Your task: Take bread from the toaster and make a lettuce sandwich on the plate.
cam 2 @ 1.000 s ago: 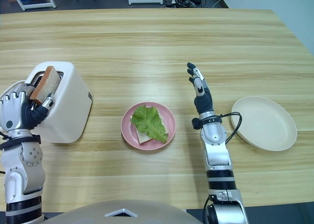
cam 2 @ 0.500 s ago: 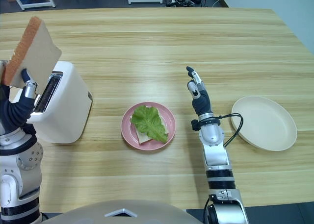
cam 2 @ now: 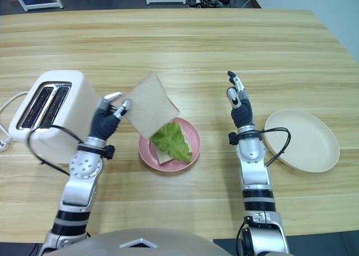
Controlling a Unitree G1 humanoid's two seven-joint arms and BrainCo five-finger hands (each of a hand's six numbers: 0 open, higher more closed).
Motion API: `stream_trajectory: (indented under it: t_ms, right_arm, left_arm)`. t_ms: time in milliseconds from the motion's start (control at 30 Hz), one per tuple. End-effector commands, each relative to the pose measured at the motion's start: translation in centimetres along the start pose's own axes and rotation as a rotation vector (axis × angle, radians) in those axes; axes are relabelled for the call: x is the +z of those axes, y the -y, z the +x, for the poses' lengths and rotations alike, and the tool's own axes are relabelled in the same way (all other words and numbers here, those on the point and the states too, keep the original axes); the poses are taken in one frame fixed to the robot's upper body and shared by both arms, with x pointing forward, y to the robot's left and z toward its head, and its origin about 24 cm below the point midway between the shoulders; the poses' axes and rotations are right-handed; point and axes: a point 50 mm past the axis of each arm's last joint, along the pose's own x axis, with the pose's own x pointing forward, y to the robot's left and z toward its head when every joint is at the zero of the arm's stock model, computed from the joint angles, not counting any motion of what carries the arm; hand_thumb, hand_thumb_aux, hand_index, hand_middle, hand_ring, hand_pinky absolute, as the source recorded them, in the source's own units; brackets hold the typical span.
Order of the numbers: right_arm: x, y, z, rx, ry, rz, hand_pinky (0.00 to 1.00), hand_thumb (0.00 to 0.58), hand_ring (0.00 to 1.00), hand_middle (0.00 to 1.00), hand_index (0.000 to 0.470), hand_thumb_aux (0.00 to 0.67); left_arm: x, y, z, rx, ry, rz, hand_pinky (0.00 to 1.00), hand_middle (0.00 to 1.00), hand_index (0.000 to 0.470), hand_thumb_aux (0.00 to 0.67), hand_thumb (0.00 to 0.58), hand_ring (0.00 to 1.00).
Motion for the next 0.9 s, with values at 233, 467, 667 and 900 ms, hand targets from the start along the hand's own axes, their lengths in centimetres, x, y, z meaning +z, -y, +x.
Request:
stream_trajectory:
  t_ms: [233,467,667,900]
  right_arm:
    - [-1.0,-0.7,-0.2,0.023,-0.035,-0.001,0.00,0.000,0.00,0.00,0.000,0.000]
    - [-1.1,-1.1,-0.3,0.037,-0.043,-0.001,0.00,0.000,0.00,0.00,0.000,0.000]
    - [-1.2,-1.2,-0.4,0.044,-0.046,0.000,0.00,0.000,0.00,0.00,0.000,0.000]
    - [-1.2,-1.4,-0.5,0.049,-0.049,0.001,0.00,0.000,0.00,0.00,0.000,0.000]
  left_arm:
    - [-3.1,2.8,1.2,-0.185,-0.152,-0.188,1.00,1.00,0.470,0.670,0.580,1.00]
    - [-3.2,2.9,0.5,-0.272,-0.156,-0.081,1.00,1.00,0.470,0.670,0.580,1.00]
    - [-2.8,1.5,0.7,-0.238,-0.142,0.049,1.00,1.00,0.470,0.670,0.580,1.00]
    - [-2.7,1.3,0.8,-0.242,-0.139,0.084,1.00,1.00,0.470,0.670,0.580,1.00]
